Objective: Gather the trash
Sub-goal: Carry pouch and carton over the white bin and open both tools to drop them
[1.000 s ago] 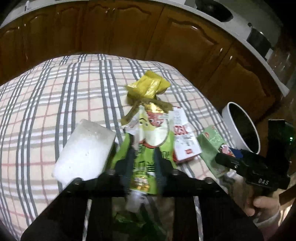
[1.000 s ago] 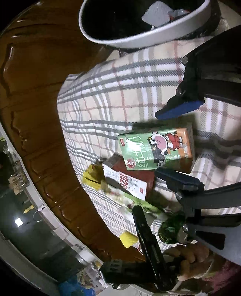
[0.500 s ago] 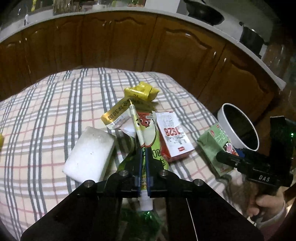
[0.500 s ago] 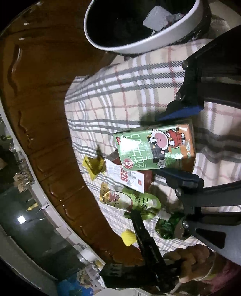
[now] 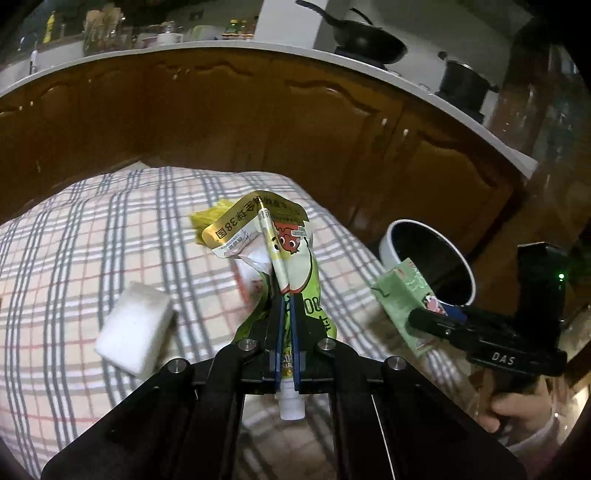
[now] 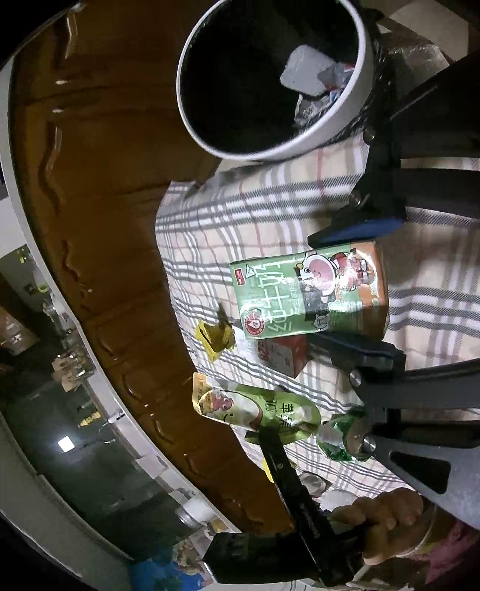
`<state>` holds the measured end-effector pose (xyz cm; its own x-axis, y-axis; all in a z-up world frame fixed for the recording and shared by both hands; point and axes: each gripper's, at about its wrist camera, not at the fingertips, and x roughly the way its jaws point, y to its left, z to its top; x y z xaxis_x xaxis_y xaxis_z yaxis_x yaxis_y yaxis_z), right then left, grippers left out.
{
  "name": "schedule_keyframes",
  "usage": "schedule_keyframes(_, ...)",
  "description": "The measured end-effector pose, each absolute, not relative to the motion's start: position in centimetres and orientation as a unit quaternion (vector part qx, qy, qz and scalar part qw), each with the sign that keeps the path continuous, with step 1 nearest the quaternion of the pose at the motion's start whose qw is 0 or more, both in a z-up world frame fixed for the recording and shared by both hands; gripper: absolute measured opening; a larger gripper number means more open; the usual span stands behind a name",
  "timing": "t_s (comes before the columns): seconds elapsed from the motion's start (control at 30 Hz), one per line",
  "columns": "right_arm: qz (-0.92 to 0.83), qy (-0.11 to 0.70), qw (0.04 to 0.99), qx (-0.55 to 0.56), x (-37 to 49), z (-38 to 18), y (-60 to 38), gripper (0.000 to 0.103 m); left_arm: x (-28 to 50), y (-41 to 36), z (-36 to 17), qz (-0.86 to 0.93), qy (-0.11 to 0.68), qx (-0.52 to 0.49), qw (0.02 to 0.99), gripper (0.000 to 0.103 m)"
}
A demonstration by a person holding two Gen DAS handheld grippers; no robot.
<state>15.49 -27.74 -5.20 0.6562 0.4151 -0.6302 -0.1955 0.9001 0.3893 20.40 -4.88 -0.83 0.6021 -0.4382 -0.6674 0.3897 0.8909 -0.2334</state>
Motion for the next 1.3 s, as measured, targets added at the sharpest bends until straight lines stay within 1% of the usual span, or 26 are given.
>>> schedule_keyframes(0.33, 0.135, 0.356, 0.91, 0.166, 13.7, -4.2, -32.0, 0.045, 19.8, -9.4, -0.4, -0.274, 0.384, -0.017, 0.882, 0.002)
schedule_keyframes(0.77, 0.063, 0.338, 0.92, 0.19, 12.1, -4.1, -39.1, 0.045, 19.8, -18.1, 0.5, -0.334, 0.383, 0.014, 0.861, 0.002)
schedule_keyframes(1.07, 0.028, 0.338, 0.922, 0.186, 13.4, -3.9, -42.5, 0.045, 21.4, -23.7, 0.5, -0.367, 0.398, 0.019, 0.841, 0.002)
schedule_keyframes(1.3, 0.016, 0.348, 0.919, 0.183, 15.1, -4.5, -43.2, 0.045, 23.0, -25.9, -0.5, -0.375, 0.417, 0.016, 0.828, 0.002)
